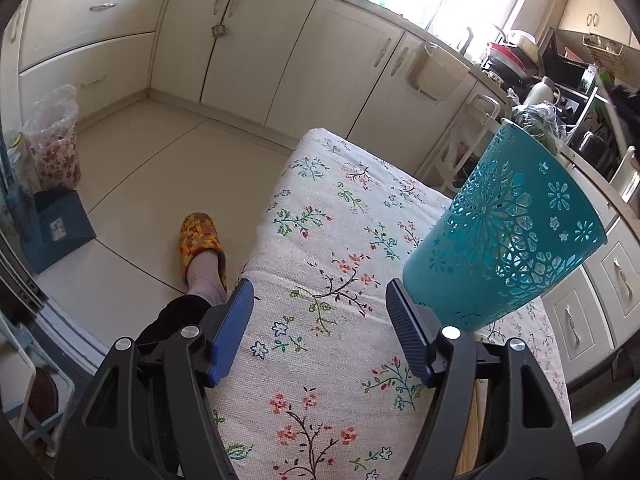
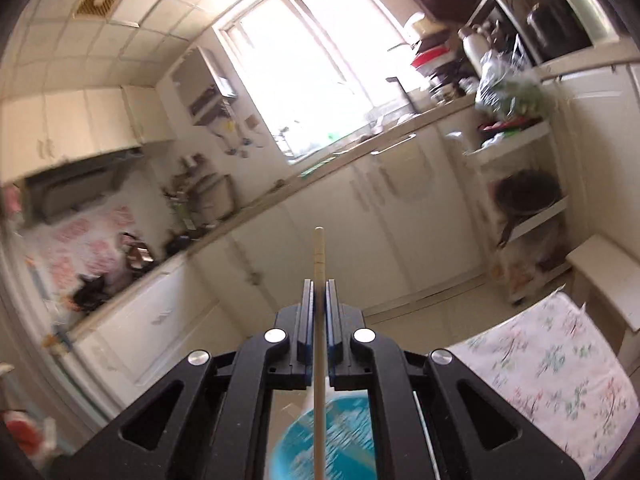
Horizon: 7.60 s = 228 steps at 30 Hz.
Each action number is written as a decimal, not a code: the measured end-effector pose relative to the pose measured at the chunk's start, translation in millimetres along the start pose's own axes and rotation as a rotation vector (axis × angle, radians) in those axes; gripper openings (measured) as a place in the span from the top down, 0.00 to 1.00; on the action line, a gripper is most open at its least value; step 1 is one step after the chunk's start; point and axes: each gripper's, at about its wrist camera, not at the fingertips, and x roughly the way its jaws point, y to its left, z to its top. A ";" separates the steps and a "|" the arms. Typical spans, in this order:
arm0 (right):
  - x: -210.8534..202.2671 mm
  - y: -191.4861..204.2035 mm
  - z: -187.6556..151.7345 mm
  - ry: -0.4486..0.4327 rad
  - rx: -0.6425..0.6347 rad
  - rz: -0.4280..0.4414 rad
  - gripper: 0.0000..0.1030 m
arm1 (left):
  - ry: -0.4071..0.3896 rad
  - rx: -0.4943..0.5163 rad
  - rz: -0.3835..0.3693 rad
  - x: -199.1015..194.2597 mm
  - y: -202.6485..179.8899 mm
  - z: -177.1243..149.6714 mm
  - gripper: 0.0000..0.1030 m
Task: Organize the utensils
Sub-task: 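Lift the stick with the right gripper and release it into the teal basket, then grasp another stick with the left gripper while the right gripper grasps another stick, then lift the stick with the left gripper and drop it into the teal basket, then lift the stick with the right gripper and release it into the teal basket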
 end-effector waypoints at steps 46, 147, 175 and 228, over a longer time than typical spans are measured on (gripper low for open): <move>-31.5 -55.1 -205.0 0.712 -0.237 -0.184 0.93 | 0.038 0.026 -0.009 7.5 -6.4 -2.2 0.34; -46.0 -101.1 -195.5 0.645 0.002 -0.089 0.93 | -0.394 0.183 -0.217 -22.8 -179.2 152.9 0.95; -46.9 -78.6 -201.4 0.656 -0.151 -0.139 0.94 | -0.053 0.180 0.110 -14.0 -38.4 15.0 0.21; 22.8 3.7 -35.6 0.390 -0.230 0.026 0.96 | 0.131 0.130 0.050 25.4 -25.1 -5.4 0.08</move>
